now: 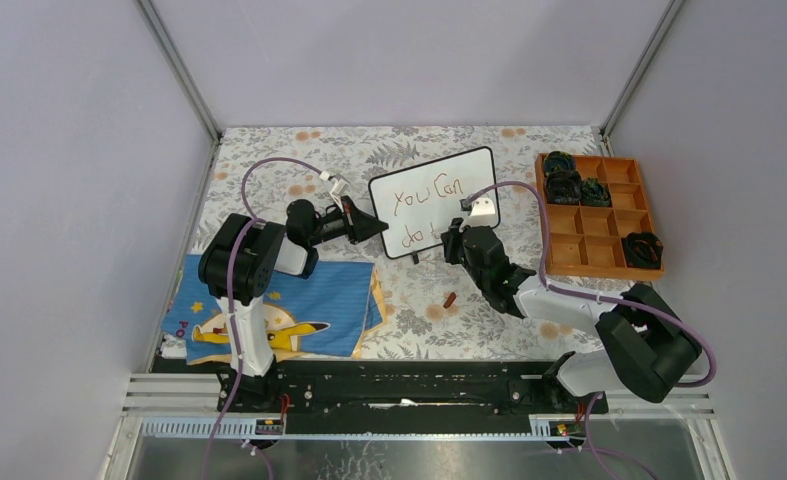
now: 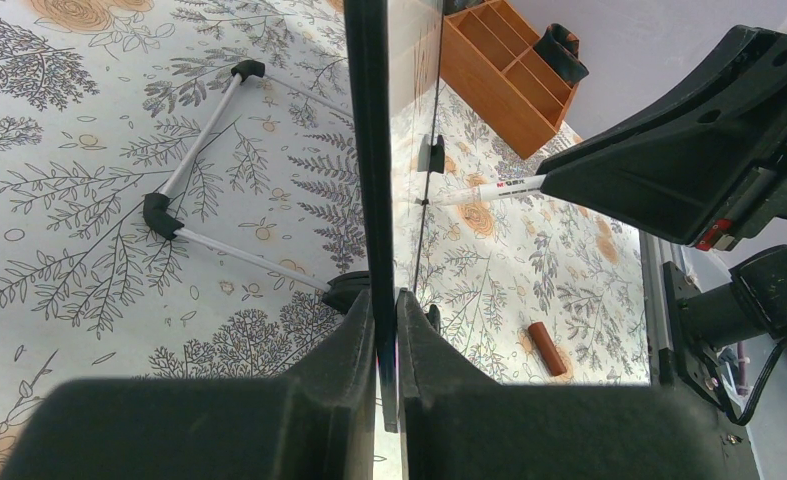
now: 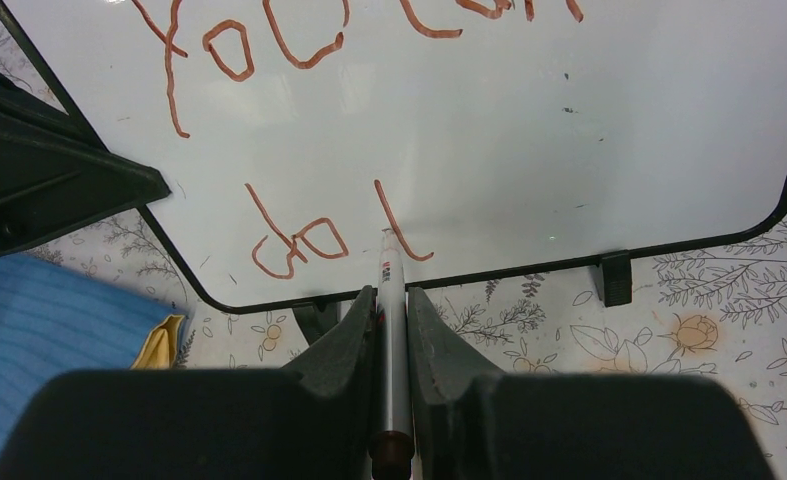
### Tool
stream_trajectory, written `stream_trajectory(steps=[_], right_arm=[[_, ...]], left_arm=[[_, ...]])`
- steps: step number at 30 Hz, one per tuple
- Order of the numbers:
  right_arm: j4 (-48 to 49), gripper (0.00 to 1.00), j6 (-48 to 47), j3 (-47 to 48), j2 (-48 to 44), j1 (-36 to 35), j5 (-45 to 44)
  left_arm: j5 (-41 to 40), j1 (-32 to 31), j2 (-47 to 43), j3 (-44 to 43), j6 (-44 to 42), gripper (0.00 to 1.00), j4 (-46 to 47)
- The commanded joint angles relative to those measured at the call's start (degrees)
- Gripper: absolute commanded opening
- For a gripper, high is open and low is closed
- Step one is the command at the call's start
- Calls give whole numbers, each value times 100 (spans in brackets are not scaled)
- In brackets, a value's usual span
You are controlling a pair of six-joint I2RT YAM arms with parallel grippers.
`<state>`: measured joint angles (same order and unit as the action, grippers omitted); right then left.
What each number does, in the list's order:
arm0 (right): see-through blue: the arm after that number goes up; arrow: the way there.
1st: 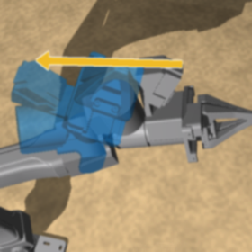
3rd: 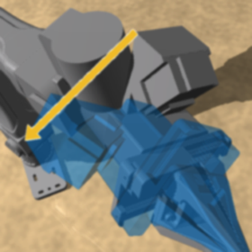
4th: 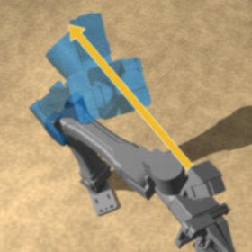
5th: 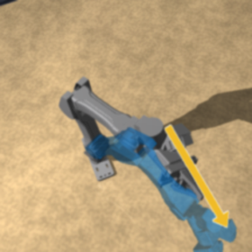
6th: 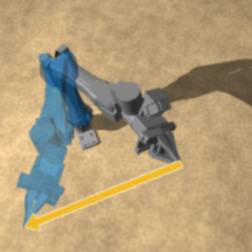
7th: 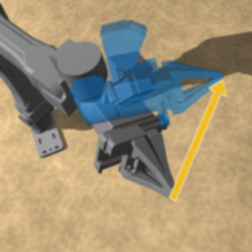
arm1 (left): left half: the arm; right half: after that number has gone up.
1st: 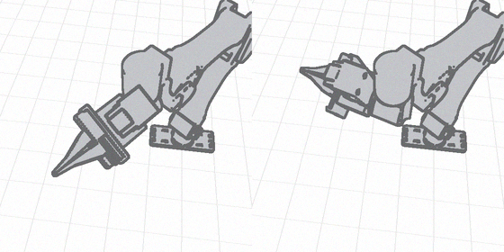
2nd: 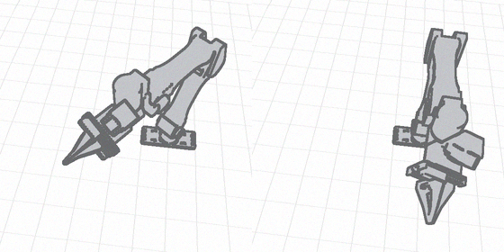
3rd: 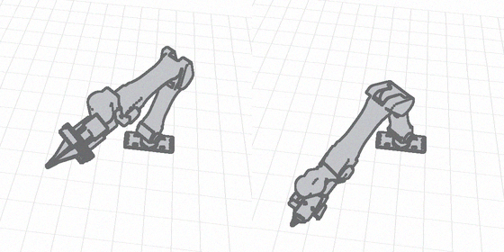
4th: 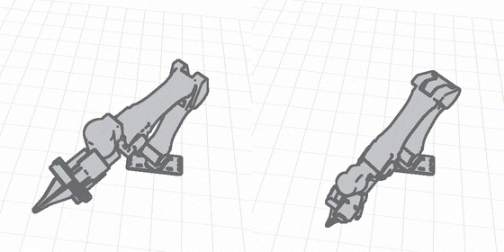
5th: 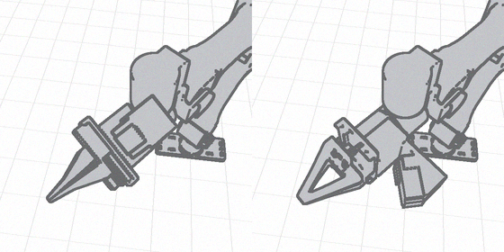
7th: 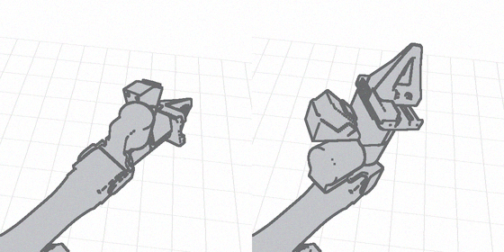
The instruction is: Write a sentence on the whiteboard
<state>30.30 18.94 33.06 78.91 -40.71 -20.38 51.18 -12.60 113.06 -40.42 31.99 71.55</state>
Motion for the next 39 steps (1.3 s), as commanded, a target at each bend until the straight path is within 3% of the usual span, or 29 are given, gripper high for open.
stream_trajectory(steps=[1, 11, 23, 39], right_arm=[[76, 0, 46, 220, 10, 61, -289], [-27, 0, 83, 108, -166, 85, -630], [424, 0, -30, -115, -648, 89, -307], [390, 0, -22, 390, -296, 192, -399]], left_arm=[[-15, -133, 88, 67, -448, 0, -704], [-20, -146, 103, 45, -448, 0, -720], [-20, -151, 103, 45, -457, 0, -721], [-20, -172, 111, 38, -465, 0, -736]])
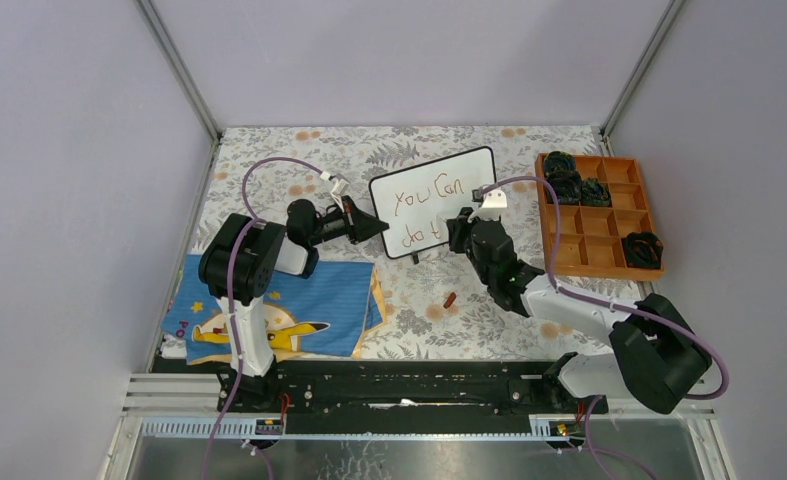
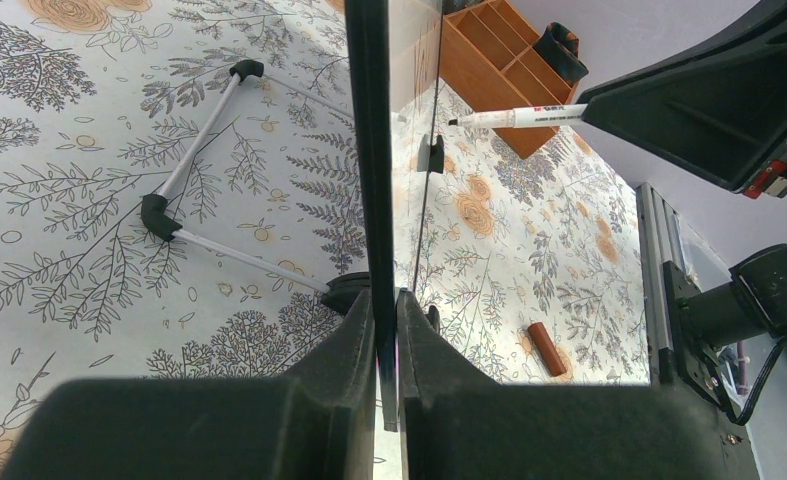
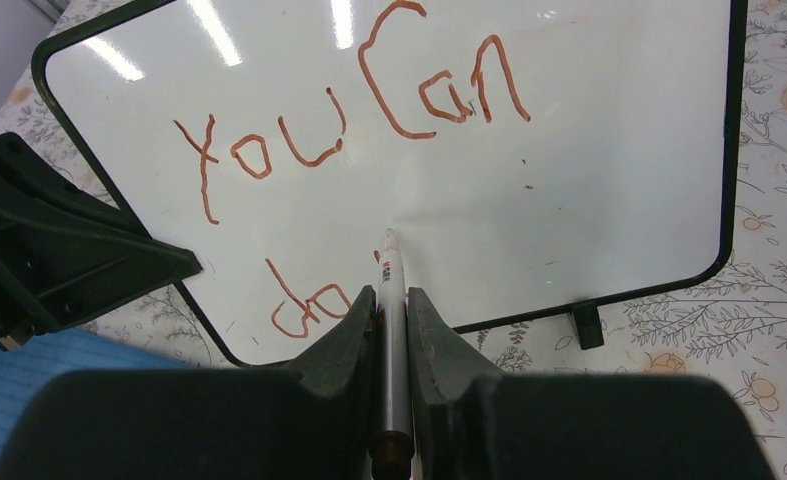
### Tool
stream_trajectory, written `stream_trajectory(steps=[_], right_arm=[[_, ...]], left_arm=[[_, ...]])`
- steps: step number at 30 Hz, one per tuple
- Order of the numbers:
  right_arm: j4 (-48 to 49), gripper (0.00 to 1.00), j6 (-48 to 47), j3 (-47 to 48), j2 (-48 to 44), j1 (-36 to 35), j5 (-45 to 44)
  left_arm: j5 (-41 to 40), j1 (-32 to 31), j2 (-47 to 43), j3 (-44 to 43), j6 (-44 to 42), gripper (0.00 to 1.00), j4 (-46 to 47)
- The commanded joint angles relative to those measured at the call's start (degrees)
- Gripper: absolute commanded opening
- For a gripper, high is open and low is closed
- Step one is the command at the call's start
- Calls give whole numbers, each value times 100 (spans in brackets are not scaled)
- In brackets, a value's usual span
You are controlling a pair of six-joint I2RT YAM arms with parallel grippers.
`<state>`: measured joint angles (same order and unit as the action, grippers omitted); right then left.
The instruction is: Write a sentence on the whiteboard
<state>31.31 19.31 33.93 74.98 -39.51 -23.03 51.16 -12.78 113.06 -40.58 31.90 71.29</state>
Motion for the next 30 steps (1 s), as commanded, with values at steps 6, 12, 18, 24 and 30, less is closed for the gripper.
stream_trajectory(steps=[6, 12, 18, 24, 30], right_arm=[[262, 0, -51, 374, 238, 135, -99], [215, 0, -39, 380, 315, 165, -82], [144, 0, -7, 285, 292, 171, -92], [83, 0, 50, 125, 254, 171, -114], [21, 0, 90, 14, 200, 171, -97]], left_arm=[[-29, -164, 105, 59, -491, 0, -745], [-27, -180, 111, 54, -501, 0, -763], [-31, -189, 111, 53, -518, 0, -783], [-44, -186, 103, 57, -536, 0, -809], [-44, -190, 101, 51, -555, 0, -827]])
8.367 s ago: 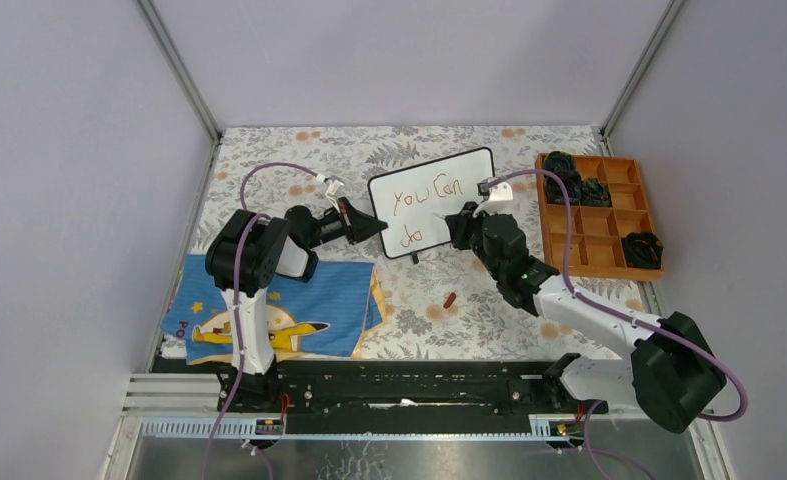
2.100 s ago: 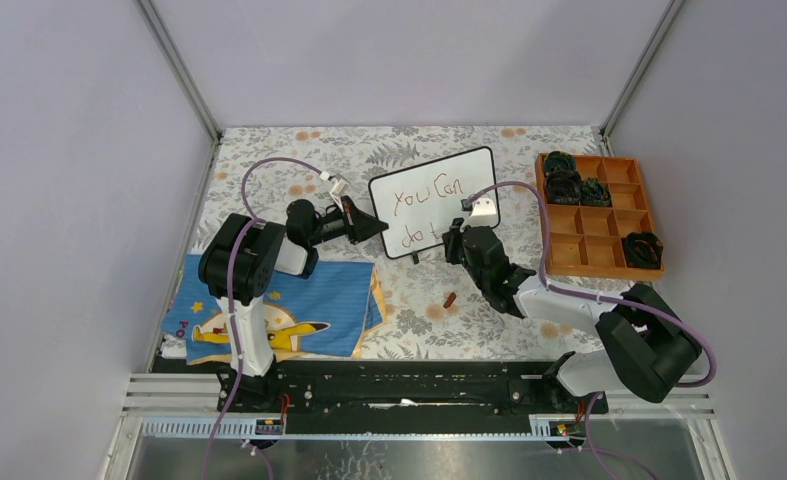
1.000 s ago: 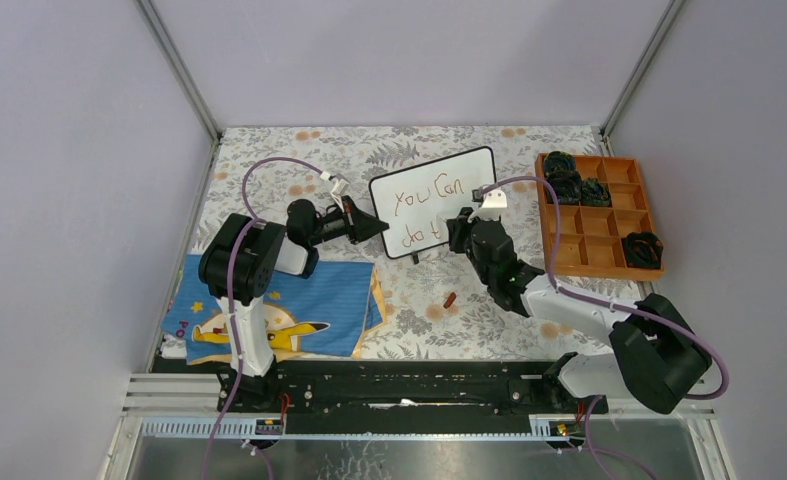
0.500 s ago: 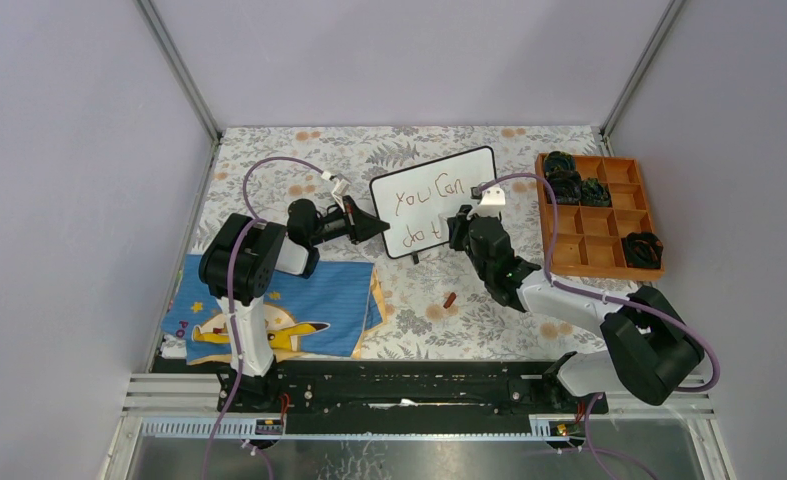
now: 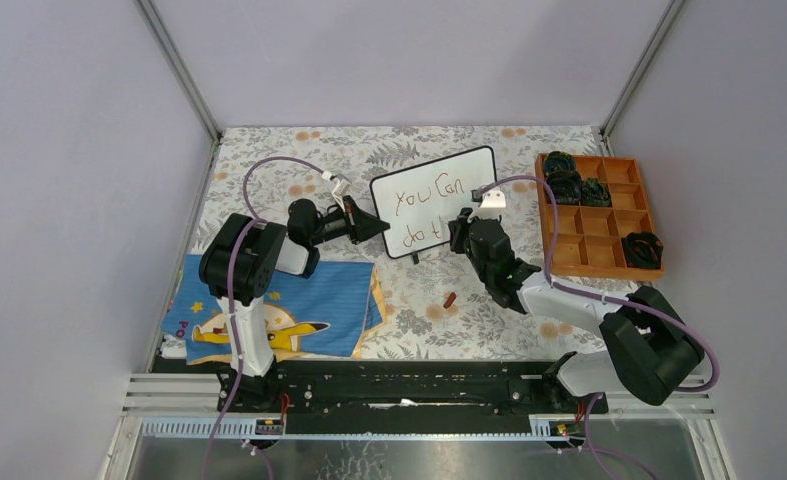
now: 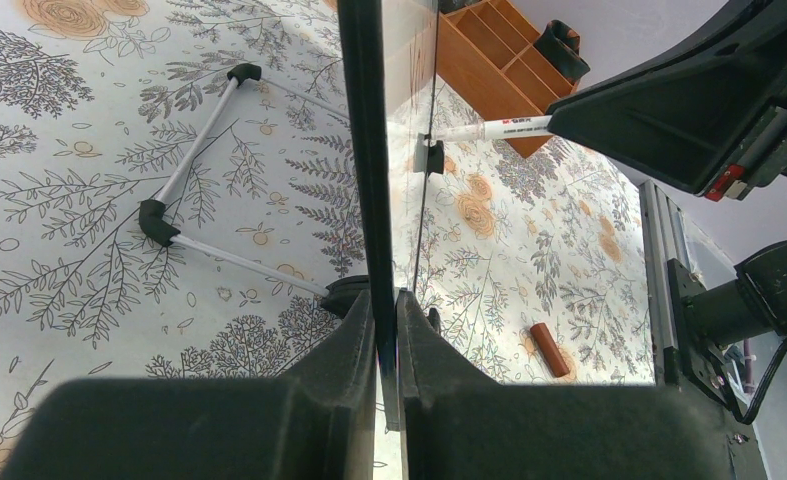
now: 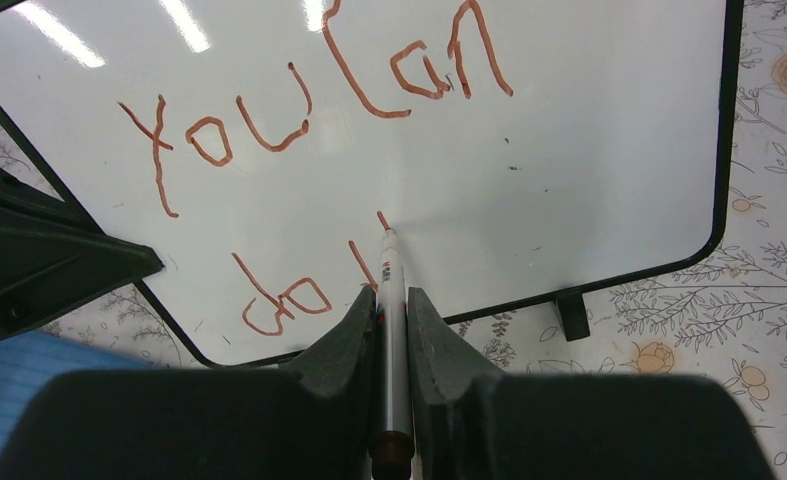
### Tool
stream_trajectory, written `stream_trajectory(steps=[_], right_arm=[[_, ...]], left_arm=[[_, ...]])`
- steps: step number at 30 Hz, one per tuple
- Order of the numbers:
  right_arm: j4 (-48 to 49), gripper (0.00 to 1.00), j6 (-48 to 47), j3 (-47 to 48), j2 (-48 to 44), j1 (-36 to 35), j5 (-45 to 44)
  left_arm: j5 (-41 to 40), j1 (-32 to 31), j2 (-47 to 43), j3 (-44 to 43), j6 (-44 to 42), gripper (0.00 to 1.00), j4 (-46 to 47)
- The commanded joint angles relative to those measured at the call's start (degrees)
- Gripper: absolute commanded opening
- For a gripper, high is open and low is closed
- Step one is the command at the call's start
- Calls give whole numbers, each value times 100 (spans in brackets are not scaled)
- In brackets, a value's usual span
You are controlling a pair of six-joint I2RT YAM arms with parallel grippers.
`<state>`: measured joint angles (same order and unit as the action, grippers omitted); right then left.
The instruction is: Write a sentence on the whiteboard
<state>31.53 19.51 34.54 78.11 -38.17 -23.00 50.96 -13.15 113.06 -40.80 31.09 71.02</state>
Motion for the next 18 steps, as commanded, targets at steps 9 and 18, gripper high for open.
stream_trajectory(steps=[9, 18], right_arm=[[-67, 0, 136, -238, -190, 37, -77], [-119, 0, 196, -313, -207, 38, -9]], left_arm=[[-25, -153, 83, 72, -490, 0, -835], [-25, -153, 94, 56, -499, 0, -853]])
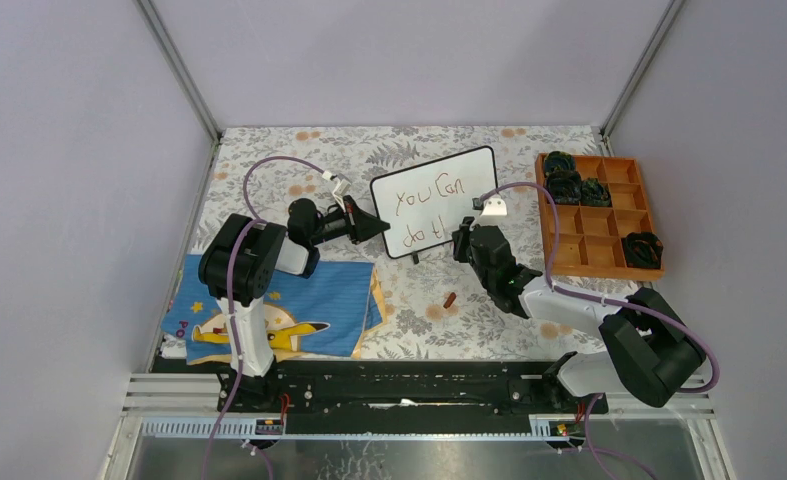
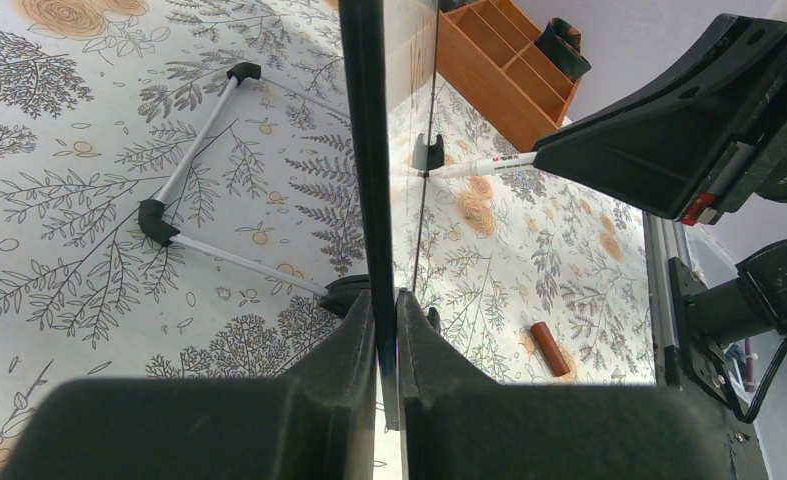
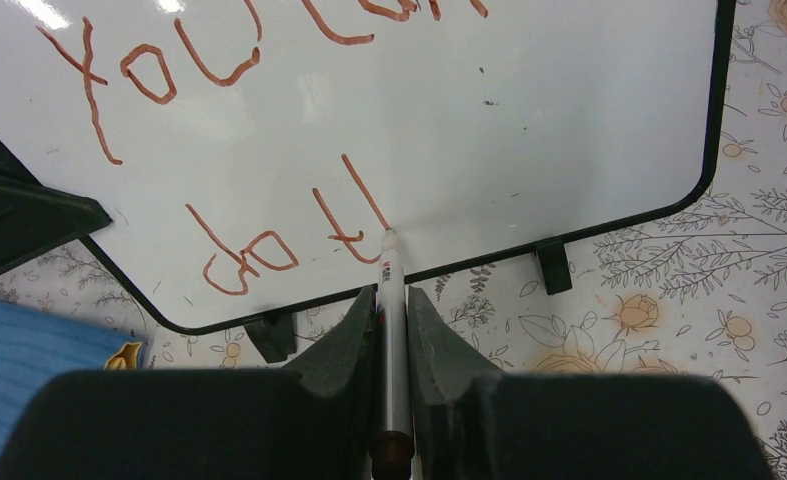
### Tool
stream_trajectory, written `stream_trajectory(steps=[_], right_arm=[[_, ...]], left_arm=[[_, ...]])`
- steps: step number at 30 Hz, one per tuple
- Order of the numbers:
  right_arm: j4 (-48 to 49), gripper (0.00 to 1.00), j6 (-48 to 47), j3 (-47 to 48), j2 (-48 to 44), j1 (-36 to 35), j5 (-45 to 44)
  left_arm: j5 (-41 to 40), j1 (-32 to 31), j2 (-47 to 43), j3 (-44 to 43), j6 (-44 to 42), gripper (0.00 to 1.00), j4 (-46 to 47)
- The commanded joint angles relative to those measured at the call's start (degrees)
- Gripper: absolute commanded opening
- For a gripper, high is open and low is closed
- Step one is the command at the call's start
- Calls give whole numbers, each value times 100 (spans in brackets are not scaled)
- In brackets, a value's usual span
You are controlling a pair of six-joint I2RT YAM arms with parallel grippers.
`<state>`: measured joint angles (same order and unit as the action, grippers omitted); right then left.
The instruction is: Write a sentence on the whiteboard
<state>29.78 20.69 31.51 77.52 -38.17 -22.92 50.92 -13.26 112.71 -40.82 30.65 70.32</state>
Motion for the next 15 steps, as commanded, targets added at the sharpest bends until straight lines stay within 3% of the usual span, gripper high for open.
stream_trajectory(steps=[1, 15], right_arm=[[50, 0, 84, -17, -149, 38, -12], [-22, 0, 0, 214, -98, 38, -40]], left_arm=[[-20, -142, 124, 58, -455, 0, -781], [-21, -151, 129, 58, -464, 0, -801]])
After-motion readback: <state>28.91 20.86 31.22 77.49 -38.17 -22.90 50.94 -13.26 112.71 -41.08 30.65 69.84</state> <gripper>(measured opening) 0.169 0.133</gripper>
